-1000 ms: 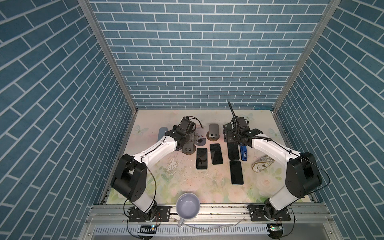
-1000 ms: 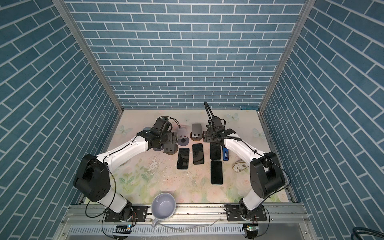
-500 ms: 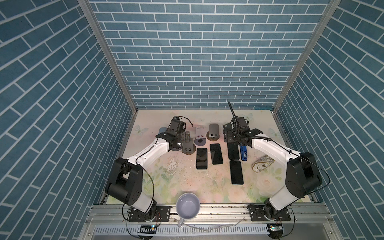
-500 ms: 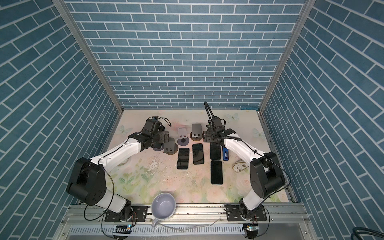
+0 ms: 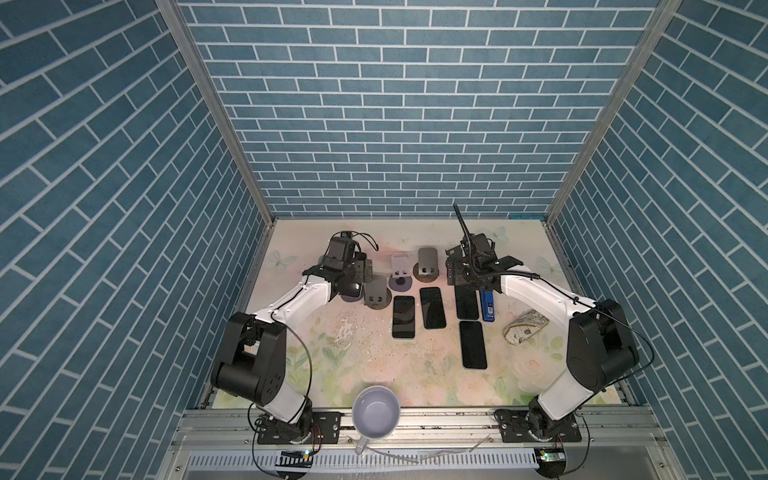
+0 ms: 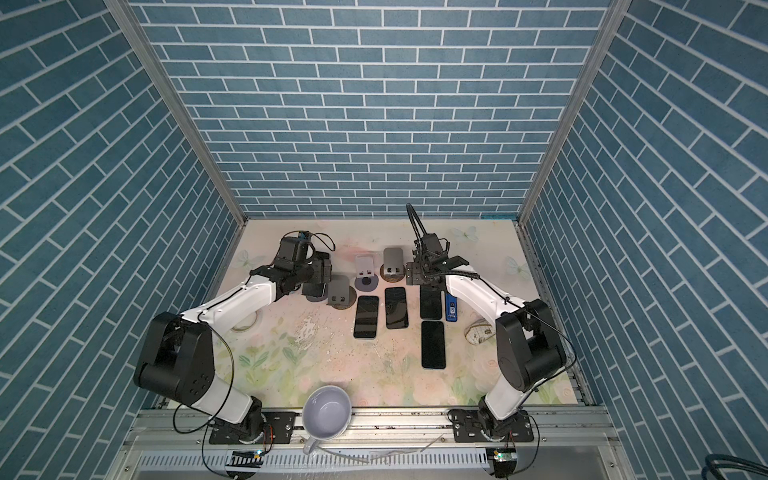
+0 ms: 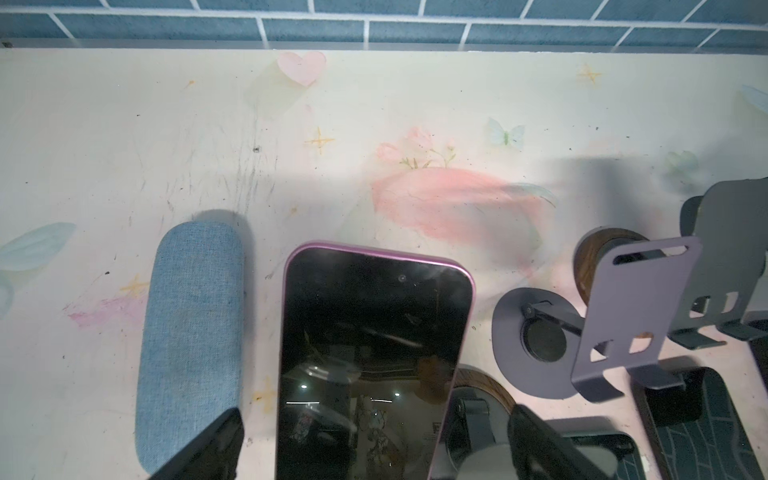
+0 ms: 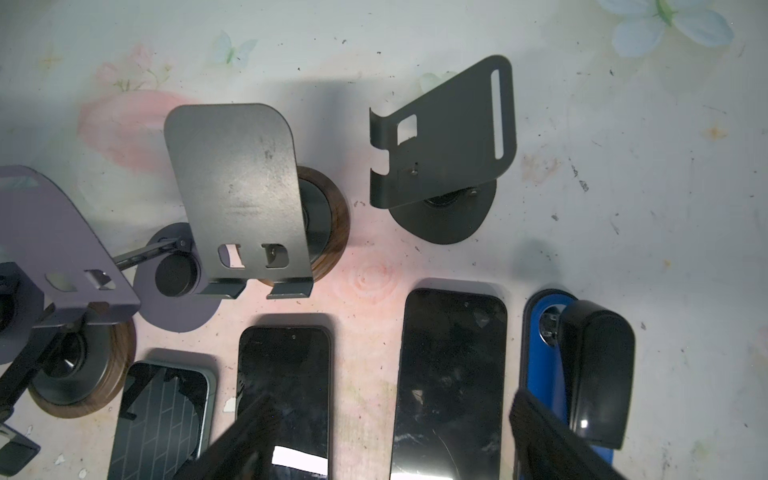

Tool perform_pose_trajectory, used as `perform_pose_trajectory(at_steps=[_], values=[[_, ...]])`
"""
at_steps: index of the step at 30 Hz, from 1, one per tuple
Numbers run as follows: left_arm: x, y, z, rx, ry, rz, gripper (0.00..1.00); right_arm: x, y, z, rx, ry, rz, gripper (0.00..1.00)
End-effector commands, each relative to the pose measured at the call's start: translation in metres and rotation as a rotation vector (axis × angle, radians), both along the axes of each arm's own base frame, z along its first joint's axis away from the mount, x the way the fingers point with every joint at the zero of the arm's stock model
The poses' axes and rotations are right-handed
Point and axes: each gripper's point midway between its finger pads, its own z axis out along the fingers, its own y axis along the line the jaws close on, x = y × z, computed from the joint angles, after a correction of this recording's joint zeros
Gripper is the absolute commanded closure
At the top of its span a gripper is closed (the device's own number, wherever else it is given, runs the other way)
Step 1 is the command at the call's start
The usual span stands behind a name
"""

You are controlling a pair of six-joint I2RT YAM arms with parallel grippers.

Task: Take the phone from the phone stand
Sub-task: 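Close the left gripper on the top edge of the purple-edged phone, then lift the purple-edged phone off the stand with the left gripper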

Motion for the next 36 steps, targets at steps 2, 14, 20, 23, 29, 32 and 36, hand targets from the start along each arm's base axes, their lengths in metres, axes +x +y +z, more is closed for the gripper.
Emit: perform_pose_trajectory(at_steps=[2,14,20,23,29,32,36], values=[[0.01,0.004,-0.003,0.017,0.0,-0.007,0.01,0.007,0.002,0.014,-0.007,-0.026,0.0,0.12],[0.012,0.005,-0.019,0.017,0.032,0.017,0.08,0.009,0.004,0.011,-0.014,-0.017,0.002,0.12],[0.008,0.012,-0.019,0.04,0.029,0.041,0.22,0.008,0.004,0.011,-0.013,-0.016,0.002,0.12],[0.006,0.014,-0.02,0.049,0.031,0.046,0.3,0.008,0.004,0.012,-0.008,-0.015,0.002,0.12],[0.003,0.017,-0.016,0.052,0.032,0.053,0.37,0.006,0.003,0.014,-0.006,-0.019,0.001,0.12],[0.001,0.017,-0.005,0.039,0.023,0.06,0.41,0.005,0.002,0.016,-0.003,-0.022,-0.001,0.12],[-0.003,0.015,0.021,0.011,-0.005,0.064,0.41,0.005,0.003,0.017,0.005,-0.026,-0.001,0.12]])
